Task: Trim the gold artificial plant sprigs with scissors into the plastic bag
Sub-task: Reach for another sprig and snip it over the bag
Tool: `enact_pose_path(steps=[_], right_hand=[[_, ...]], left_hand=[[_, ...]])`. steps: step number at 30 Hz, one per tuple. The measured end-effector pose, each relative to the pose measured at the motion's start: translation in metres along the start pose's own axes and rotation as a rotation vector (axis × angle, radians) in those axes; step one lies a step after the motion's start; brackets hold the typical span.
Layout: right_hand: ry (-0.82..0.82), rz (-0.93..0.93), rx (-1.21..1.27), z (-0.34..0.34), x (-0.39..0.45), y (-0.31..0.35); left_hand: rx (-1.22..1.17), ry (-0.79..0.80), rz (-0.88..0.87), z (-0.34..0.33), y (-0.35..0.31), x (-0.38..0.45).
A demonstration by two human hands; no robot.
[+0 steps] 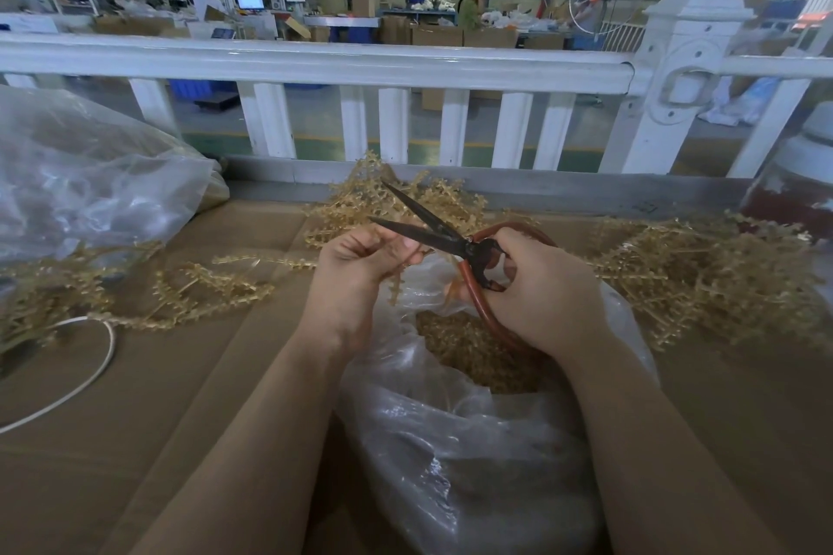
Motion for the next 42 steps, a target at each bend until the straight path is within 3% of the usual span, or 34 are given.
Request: enact_pose_path(steps=[17,42], right_hand=[[0.007,-0.017,0.045,0.001,0.0,-0.001],[0.091,-0.071,0.076,-0.002,0.0,-0.012]], left_hand=[[-0.041,0.046,-0.001,-0.003,0.0,0.0],[0.02,0.04,-0.155,0.002,0.0,0.004]])
Point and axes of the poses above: each hand's wrist, its own x-axis towards the middle knuckle, its own z-axis out of the back of the hand, y = z × x, the point moved 5 cm from there along x, towards the middle knuckle, and after that the axes turned 4 degrees about -z, right-handed, at the moved point
